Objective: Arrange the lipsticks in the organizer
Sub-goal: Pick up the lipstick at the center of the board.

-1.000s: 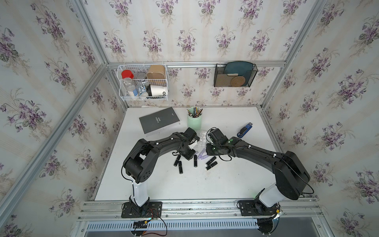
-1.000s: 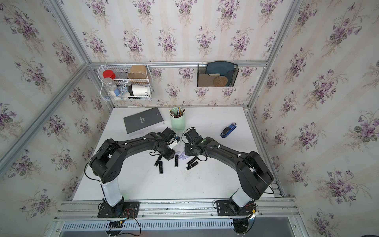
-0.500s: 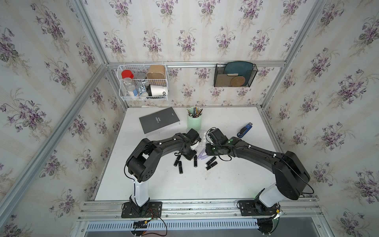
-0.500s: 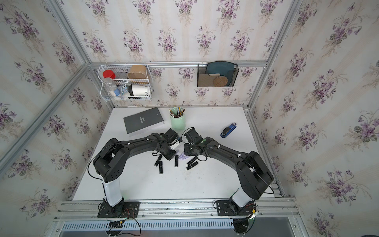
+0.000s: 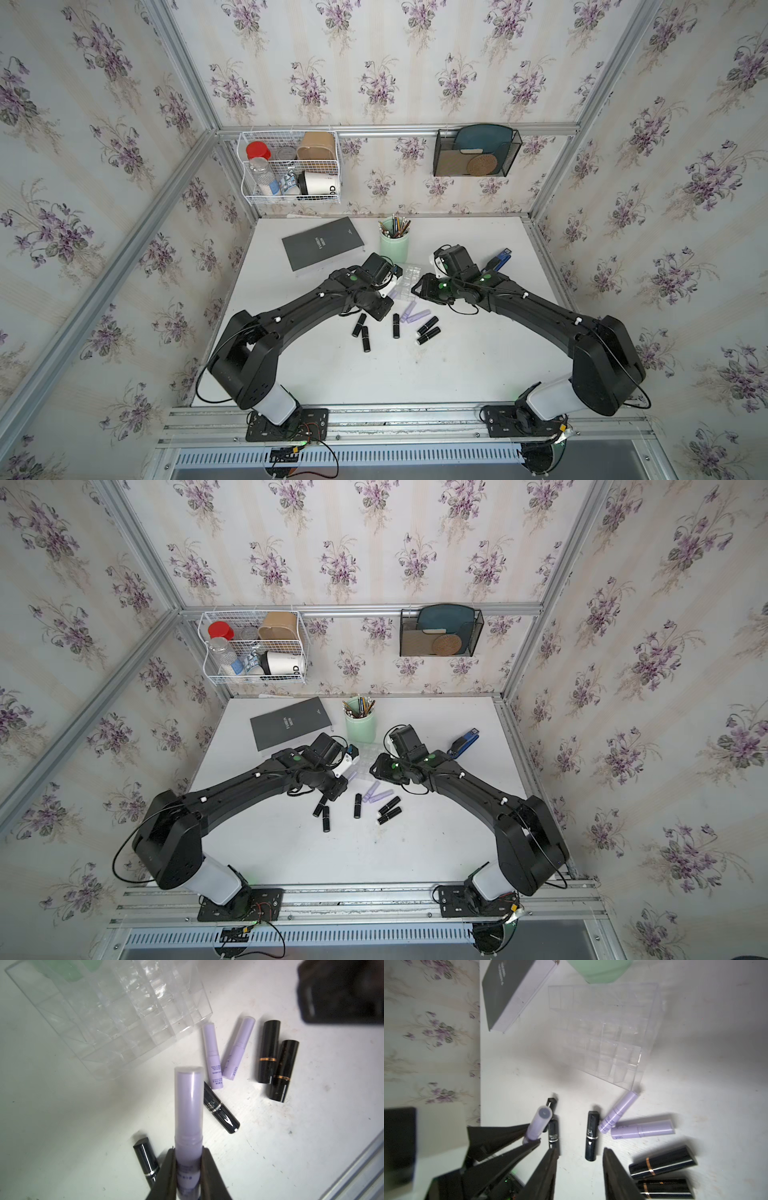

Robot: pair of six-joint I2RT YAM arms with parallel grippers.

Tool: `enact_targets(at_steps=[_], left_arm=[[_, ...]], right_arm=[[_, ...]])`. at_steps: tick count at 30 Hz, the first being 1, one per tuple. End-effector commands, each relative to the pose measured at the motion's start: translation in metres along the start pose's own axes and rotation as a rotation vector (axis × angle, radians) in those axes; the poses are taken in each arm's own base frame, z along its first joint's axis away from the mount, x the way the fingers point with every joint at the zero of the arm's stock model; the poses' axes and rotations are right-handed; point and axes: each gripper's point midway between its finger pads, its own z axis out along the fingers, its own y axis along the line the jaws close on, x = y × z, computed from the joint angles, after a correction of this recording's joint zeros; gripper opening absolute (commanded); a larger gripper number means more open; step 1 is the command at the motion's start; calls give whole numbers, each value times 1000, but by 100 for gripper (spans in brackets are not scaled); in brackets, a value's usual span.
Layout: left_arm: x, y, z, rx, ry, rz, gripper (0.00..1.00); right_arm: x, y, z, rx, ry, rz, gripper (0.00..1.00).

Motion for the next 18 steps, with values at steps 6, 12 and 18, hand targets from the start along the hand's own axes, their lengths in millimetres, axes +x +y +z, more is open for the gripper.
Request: enact_targets(at_steps=[6,12,18], left_arm=[[-31,-22,-30,120,-204,-68,12],[-44,-28,-46,152,-292,-99,11],[-47,-27,-44,148,-295,-109,11]], right_arm=[[-14,45,-4,-158,28,44,49],[-6,64,7,-205,53,50,48],[-5,69,12,-233,65,77,41]])
